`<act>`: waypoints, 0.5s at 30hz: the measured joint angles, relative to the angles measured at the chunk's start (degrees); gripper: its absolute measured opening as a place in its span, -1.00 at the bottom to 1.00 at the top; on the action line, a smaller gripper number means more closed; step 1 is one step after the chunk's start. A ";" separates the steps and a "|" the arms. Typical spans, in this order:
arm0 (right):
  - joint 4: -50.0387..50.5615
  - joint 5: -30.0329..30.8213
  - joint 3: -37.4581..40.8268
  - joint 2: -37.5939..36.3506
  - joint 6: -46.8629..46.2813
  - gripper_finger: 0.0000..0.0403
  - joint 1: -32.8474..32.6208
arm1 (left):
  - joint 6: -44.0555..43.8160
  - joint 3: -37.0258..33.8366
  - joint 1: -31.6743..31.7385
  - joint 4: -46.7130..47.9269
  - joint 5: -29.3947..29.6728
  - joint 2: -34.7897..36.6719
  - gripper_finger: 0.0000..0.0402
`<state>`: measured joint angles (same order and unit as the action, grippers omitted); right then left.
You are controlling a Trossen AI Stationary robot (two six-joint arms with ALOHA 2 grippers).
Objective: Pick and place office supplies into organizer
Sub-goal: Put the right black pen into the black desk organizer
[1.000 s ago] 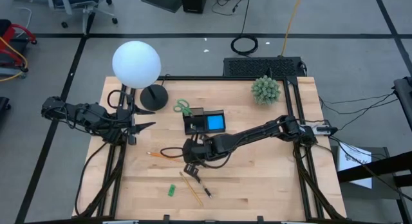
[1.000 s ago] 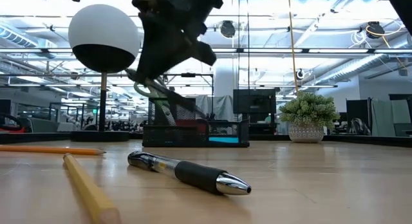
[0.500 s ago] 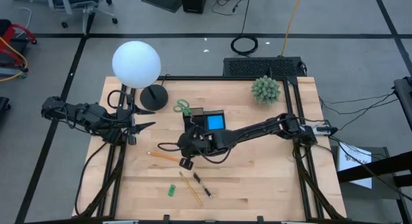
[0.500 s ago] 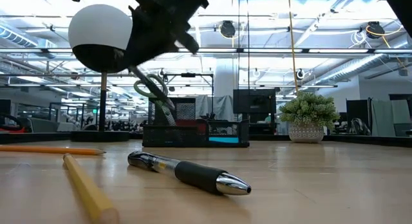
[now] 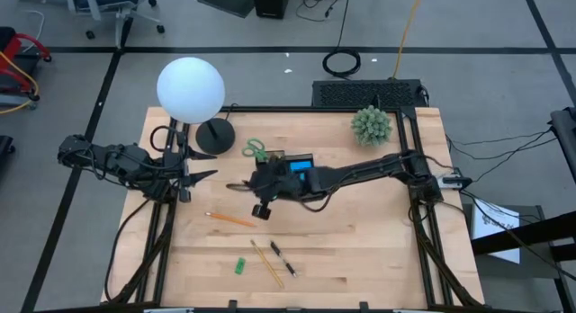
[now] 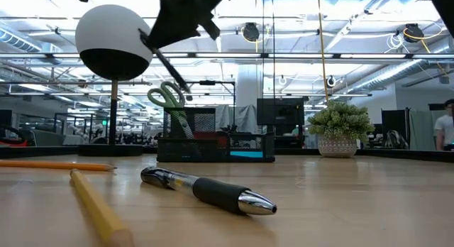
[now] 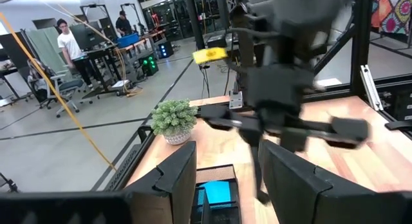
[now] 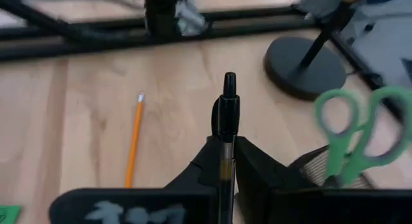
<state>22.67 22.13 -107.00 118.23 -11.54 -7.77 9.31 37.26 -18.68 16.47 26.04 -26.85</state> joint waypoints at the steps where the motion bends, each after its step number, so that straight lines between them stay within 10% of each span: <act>1: -2.46 -0.75 2.47 -1.59 0.50 -0.92 0.54 | -0.18 0.00 0.00 0.00 0.00 -0.02 -0.14; 15: -64.69 -13.84 51.55 -24.56 5.60 -0.92 7.90 | -2.52 0.00 0.00 2.12 0.04 -0.13 -0.14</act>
<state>-42.02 8.29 -55.45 93.67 -5.95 0.13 6.78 37.26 -18.68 18.59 26.09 -26.98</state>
